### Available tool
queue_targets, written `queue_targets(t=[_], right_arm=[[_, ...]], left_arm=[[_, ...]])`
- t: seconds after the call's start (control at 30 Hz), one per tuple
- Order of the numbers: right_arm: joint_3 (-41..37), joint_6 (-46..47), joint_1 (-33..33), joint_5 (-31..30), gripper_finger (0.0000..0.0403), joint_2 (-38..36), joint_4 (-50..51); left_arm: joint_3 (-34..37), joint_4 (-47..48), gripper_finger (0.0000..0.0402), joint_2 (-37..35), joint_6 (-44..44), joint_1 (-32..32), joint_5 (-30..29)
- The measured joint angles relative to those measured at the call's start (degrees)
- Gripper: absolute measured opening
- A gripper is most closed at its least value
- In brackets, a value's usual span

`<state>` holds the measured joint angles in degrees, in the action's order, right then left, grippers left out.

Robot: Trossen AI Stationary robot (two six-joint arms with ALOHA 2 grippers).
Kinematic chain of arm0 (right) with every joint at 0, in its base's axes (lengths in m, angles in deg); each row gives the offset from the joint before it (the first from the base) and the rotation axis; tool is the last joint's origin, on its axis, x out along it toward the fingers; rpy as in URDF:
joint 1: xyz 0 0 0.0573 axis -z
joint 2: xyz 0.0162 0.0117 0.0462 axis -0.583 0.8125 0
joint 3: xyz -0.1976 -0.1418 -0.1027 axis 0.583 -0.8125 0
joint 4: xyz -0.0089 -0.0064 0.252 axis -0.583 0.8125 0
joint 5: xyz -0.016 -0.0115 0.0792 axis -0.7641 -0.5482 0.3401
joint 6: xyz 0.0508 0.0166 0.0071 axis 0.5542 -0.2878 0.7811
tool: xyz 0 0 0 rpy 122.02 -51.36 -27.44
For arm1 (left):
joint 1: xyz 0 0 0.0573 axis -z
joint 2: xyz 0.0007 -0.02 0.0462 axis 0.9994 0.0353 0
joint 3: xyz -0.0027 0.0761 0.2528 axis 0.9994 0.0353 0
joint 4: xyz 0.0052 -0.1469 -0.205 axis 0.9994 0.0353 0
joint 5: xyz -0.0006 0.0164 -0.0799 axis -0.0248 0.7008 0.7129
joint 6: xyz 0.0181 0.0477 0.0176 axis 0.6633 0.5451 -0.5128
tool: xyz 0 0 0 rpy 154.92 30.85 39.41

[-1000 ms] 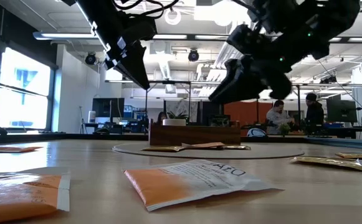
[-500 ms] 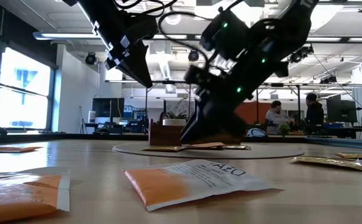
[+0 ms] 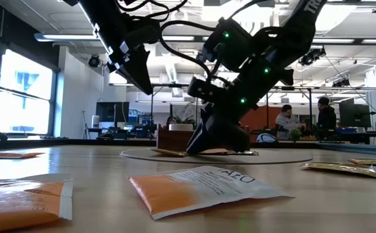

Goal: Pick & Place Tea
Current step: Put the orange tea bag into the middle section of the wooden organizer

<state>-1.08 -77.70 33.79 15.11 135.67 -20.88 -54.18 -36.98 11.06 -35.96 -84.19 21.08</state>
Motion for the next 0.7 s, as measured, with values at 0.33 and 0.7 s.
queue_targets(t=[0.33, 0.7], right_arm=[[-0.07, -0.20, 1.42, 5.20, 0.0010, 0.00, 0.47], [1.40, 2.16, -2.20, 7.02, 0.0005, -5.57, 4.60]], left_arm=[[0.00, -0.07, 0.0000, 0.00, -0.04, 0.00, 0.00], [0.00, 0.21, 0.0000, 0.00, -0.09, 0.01, 0.21]])
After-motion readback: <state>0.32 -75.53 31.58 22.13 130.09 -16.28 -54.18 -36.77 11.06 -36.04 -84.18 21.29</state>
